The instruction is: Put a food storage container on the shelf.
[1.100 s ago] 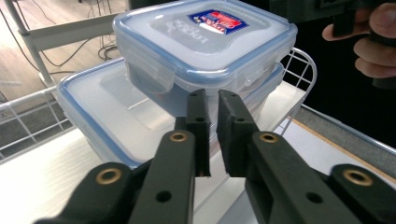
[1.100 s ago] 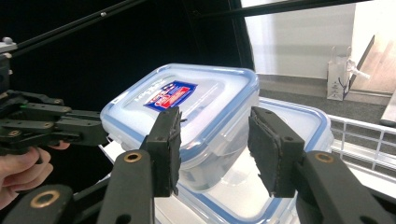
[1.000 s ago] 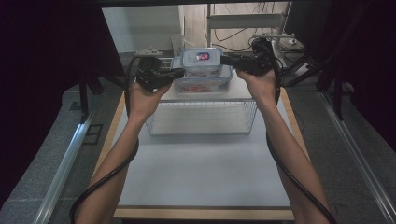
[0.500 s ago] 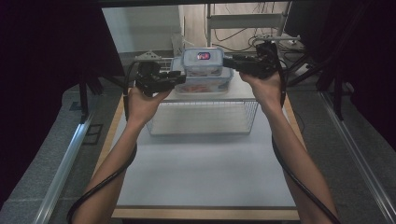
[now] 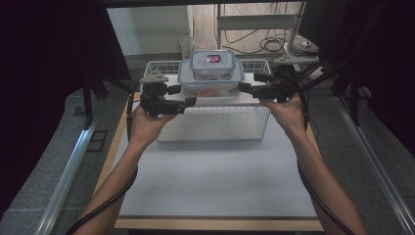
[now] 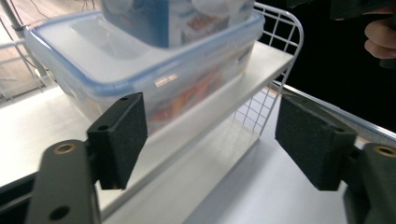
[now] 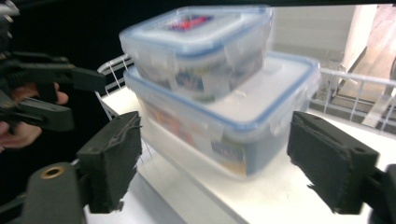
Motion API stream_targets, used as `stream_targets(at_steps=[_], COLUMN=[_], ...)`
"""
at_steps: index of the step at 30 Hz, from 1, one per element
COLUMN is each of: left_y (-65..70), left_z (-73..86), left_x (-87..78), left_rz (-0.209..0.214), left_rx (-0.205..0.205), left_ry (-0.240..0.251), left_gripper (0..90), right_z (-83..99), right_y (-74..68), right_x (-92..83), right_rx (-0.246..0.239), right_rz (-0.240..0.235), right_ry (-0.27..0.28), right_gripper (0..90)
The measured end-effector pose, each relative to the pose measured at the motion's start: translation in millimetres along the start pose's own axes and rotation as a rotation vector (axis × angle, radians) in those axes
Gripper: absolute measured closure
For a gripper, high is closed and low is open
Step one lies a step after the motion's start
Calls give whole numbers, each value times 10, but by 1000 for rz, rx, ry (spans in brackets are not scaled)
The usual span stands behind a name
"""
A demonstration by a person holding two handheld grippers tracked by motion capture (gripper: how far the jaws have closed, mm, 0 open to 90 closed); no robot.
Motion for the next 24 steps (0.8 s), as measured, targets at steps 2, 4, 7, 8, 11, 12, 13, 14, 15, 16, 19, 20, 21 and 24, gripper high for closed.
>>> stream_targets(at_steps=[2,4,7,8,11,12,13,14,15,16,19,20,21,24], left_y=[17,35,89,89,158,175,175,192,225,225,273,283,294,326], left_z=[49,93,172,172,248,264,264,282,317,317,372,384,400,444], left_x=[-14,-33,-70,-70,-102,-110,-110,-120,-134,-134,-155,-160,-168,-196], left_rz=[5,7,0,0,-1,-2,-2,-1,4,4,3,3,3,8], left_rx=[1,2,26,26,51,56,56,59,67,67,78,80,83,83], left_ry=[-3,-3,-20,-20,-40,-42,-42,-45,-51,-51,-58,-59,-62,-58], left_gripper=[213,196,143,137,114,106,103,103,92,86,80,71,71,62], right_z=[74,124,218,218,293,310,310,328,359,359,403,430,430,469], right_y=[-12,-32,-96,-96,-163,-179,-179,-195,-224,-224,-270,-299,-299,-357], right_x=[9,10,0,0,-21,-26,-26,-33,-45,-45,-64,-75,-75,-89], right_rx=[-16,-25,-48,-48,-71,-76,-76,-80,-85,-85,-95,-103,-103,-116], right_rz=[15,18,16,16,20,22,22,21,16,16,12,10,10,6], right_ry=[-8,-16,-31,-31,-47,-48,-48,-51,-55,-55,-60,-64,-64,-72], right_gripper=[144,132,104,104,91,88,88,85,79,79,72,68,68,58])
Point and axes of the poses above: each handheld gripper's, and its own axes: x roughly forward along the jaws, z roughly out of its underside, y roughly to its right, the point moved 4 cm from there along x, roughly forward along the jaws, and after that the axes turned 4 degrees about -y, right-handed, at the moved point
